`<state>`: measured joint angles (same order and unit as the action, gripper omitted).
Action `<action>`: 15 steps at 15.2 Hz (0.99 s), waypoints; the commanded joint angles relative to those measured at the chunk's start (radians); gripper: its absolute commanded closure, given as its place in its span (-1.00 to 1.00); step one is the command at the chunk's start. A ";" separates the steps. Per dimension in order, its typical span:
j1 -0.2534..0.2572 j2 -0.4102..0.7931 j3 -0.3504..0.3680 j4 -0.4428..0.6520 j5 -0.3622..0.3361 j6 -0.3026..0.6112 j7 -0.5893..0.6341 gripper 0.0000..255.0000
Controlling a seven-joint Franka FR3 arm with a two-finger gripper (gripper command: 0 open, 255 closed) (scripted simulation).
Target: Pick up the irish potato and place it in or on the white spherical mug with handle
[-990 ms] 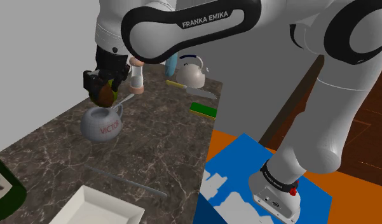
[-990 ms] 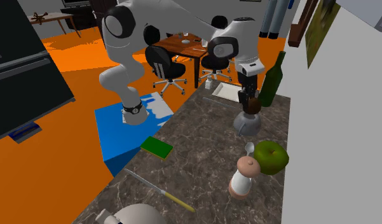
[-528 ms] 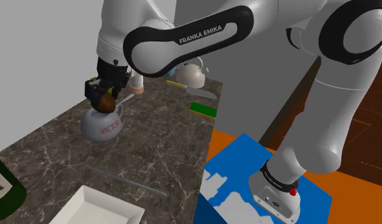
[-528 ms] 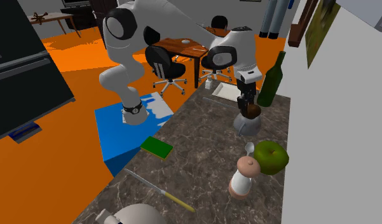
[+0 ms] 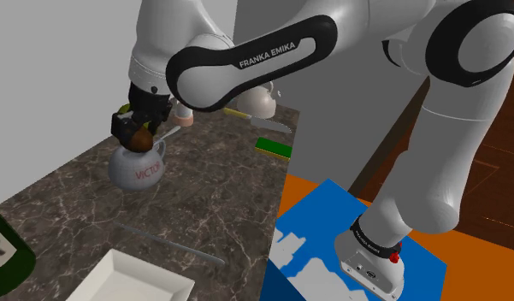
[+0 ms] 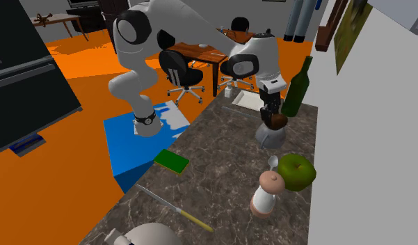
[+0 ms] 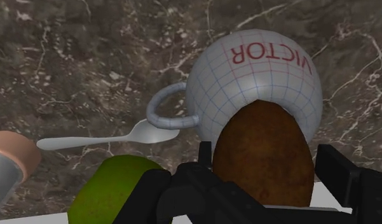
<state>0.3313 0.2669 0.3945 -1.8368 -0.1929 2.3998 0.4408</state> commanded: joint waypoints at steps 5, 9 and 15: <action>0.005 0.012 -0.002 0.012 -0.005 -0.039 0.008 -1.00; -0.010 -0.041 0.007 -0.005 0.027 -0.072 -0.016 -1.00; -0.017 -0.081 0.012 0.003 0.051 -0.115 -0.031 -1.00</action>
<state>0.3144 0.1860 0.4069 -1.8345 -0.1422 2.2861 0.4102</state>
